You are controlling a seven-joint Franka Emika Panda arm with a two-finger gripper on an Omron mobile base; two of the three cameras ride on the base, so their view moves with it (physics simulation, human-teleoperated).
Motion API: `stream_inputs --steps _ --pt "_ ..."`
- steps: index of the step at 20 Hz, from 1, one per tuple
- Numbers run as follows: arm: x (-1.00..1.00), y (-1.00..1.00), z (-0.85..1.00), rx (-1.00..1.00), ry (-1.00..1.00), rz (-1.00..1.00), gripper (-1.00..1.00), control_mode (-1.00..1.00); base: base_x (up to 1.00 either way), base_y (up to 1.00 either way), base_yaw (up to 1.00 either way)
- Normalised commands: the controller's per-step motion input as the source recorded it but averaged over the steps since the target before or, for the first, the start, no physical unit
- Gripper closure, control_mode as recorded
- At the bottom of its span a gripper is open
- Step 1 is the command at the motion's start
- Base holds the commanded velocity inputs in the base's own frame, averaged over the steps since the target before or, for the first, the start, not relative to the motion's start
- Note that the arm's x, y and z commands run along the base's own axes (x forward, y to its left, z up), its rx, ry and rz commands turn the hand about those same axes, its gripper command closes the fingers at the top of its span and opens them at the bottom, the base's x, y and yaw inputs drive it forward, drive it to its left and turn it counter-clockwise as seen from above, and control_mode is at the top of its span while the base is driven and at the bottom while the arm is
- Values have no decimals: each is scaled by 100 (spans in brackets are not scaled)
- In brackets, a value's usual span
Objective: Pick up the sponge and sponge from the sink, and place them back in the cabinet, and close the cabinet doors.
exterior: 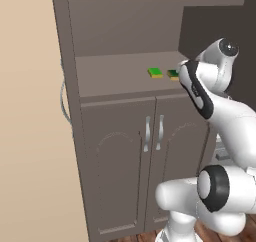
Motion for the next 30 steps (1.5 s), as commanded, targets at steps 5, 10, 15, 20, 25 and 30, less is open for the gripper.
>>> stream_inputs --steps 5,10,15,20,25,30 --pt "-36 -2 12 0 -2 1 -100 -100 0 0 0" --pt "-30 0 3 0 -1 2 -100 -100 0 0 0" --pt "-30 -5 0 0 0 3 -100 -100 0 0 0" --pt "-36 -14 1 0 -2 4 -100 -100 0 0 0" --pt "-35 -16 4 0 -5 4 -100 -100 0 0 0" --pt "-36 -11 5 0 -7 3 -100 -100 0 0 0"
